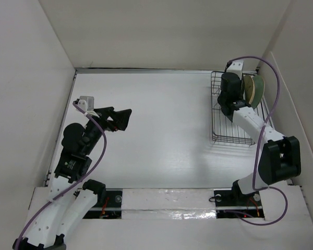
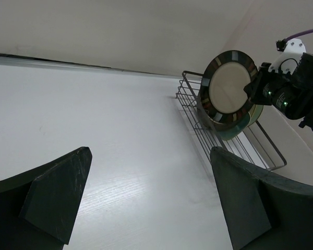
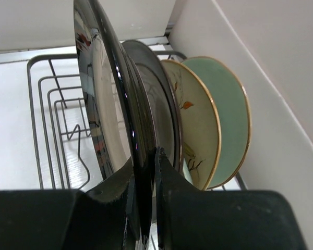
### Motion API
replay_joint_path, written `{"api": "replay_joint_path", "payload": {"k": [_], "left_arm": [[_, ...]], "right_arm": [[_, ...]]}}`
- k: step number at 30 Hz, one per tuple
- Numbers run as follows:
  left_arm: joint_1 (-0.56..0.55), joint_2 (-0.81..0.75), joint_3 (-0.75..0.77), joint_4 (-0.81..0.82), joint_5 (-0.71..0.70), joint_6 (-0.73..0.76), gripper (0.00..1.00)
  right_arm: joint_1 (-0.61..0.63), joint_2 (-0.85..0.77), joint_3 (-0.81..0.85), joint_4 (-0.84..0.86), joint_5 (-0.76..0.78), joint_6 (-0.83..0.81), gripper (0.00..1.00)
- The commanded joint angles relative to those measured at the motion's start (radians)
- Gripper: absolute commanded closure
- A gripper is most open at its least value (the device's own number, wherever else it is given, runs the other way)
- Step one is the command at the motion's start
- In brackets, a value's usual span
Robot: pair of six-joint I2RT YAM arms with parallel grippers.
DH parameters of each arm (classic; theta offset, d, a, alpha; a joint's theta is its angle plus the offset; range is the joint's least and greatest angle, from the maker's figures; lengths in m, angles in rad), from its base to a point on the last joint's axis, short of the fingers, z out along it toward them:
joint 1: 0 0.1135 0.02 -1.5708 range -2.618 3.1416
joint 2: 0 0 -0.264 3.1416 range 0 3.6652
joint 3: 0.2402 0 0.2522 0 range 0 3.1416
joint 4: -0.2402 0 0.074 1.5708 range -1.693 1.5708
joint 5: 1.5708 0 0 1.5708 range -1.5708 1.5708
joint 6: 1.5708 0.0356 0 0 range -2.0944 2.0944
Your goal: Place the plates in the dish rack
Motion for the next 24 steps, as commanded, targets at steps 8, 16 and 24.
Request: {"api": "replay_joint_path", "payload": {"k": [8, 16, 24], "left_arm": [[-0.007, 0.018, 0.011, 0.026, -0.023, 0.021, 0.02], [-0.007, 0.05, 0.013, 0.026, -0.022, 0.023, 0.01], [-0.007, 0.06, 0.015, 0.021, -0.037, 0.018, 0.01]], "right_arm": [[0.004, 0.015, -0.027, 0.169, 0.017, 0.16, 1.0], [0.004, 0.023, -0.075, 0.149, 0.005, 0.28, 0.82], [0.004, -0.084, -0.058, 0.081, -0.04, 0.335, 0.22]]}}
